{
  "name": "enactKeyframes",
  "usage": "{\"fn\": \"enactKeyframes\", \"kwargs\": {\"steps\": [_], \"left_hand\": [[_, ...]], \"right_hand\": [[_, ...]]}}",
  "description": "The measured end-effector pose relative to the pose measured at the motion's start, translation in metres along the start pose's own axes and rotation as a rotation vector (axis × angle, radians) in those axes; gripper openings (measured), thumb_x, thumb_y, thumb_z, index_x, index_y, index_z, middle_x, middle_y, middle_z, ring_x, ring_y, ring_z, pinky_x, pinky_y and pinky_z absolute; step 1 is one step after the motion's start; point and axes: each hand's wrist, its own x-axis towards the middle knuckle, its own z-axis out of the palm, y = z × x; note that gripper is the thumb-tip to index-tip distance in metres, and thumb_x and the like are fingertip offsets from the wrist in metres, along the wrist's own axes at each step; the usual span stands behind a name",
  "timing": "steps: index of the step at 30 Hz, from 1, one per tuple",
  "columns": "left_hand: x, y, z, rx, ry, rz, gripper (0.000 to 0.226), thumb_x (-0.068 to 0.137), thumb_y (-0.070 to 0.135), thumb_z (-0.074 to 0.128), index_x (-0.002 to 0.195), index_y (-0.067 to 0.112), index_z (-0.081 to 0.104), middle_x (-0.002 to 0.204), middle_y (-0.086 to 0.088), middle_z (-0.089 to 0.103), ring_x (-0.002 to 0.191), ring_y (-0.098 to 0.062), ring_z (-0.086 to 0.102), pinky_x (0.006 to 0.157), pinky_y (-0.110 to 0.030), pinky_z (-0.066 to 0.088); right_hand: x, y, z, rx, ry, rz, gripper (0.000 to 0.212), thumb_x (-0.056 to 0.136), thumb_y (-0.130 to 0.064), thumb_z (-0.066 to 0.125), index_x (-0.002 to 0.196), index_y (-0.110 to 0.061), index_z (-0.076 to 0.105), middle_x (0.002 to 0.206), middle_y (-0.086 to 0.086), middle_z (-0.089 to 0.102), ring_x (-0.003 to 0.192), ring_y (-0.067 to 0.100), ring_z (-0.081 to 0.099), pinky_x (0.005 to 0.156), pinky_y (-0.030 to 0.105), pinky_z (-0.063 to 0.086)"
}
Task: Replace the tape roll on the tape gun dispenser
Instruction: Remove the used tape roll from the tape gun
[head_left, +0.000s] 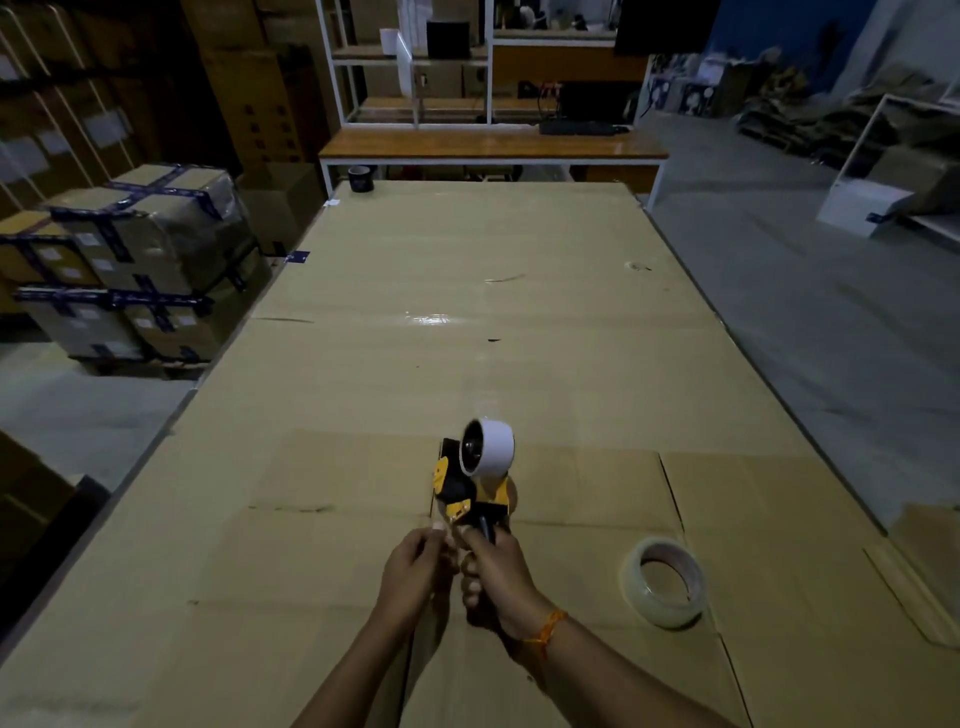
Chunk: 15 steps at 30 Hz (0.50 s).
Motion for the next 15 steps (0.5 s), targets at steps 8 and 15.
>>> {"fn": "enactKeyframes", "kwargs": {"steps": [8,15], "left_hand": [[-0.021,-0.014,0.007,-0.347,-0.249,-0.383,0.061,0.081,0.055,0.083,0.105,-0.001,0.084,0.107,-0.029,0.081,0.103,-0.041,0.081,0.080,-0.040,0.065],[-0.035,-0.009,0.009,-0.400,-0.241,-0.448,0.037,0.093,0.030,0.082,0.102,-0.005,0.071,0.102,-0.024,0.074,0.093,-0.033,0.069,0.078,-0.037,0.053]], "right_hand": [[-0.024,0.041,-0.009,-0.012,-0.178,0.142,0.066,0.079,-0.071,0.069,0.109,-0.014,0.082,0.104,0.012,0.084,0.093,0.032,0.081,0.071,0.035,0.062],[-0.037,0.015,-0.052,-0.368,-0.461,0.276,0.078,0.083,-0.080,0.068,0.114,-0.010,0.074,0.102,0.032,0.078,0.071,0.035,0.078,0.059,0.035,0.066]]}}
